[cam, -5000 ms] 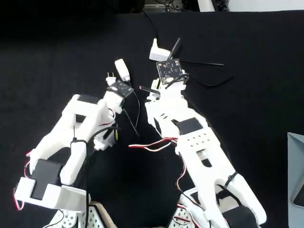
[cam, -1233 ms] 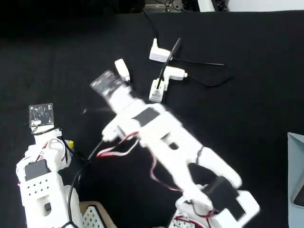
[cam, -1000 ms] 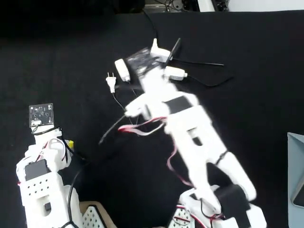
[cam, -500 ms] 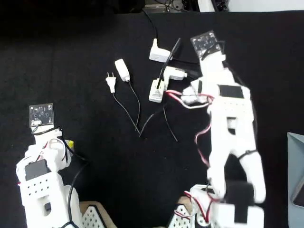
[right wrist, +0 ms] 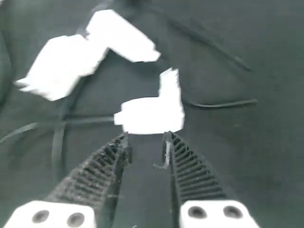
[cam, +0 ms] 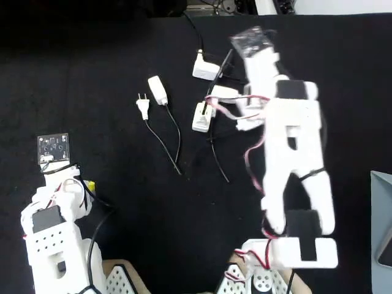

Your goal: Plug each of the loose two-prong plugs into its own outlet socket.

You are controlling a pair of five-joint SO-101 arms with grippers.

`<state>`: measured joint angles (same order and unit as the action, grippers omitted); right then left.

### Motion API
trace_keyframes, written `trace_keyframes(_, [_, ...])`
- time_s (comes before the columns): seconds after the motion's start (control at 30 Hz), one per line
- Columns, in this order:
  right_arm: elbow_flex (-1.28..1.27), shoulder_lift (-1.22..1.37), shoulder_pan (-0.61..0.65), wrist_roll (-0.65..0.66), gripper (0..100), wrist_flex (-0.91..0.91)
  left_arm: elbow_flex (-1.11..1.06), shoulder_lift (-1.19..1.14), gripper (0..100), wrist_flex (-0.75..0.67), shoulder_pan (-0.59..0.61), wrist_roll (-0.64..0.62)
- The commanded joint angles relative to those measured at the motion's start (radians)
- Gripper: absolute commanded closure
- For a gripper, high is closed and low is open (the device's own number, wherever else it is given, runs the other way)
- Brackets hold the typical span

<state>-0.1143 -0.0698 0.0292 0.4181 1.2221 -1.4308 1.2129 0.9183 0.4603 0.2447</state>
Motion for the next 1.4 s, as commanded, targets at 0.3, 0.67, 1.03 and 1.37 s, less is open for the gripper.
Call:
trace_keyframes(0.3, [-0.067, 0.019, 0.387, -0.288, 89.2, -0.278, 0.002, 0.012, 78, -0.014, -0.007, -0.005])
trace_keyframes(0.67, [0.214, 0.472, 0.416, -0.333, 77.6, -0.48, 0.001, 0.012, 78, -0.014, -0.007, -0.005])
trace_keyframes(1.03, [0.753, 0.865, 0.456, -0.359, 77.2, -0.292, 0.001, 0.012, 78, -0.014, -0.007, -0.003])
trace_keyframes(1.37, [1.098, 1.061, 0.448, -0.359, 94.0, -0.183, 0.001, 0.012, 78, -0.014, -0.007, -0.003])
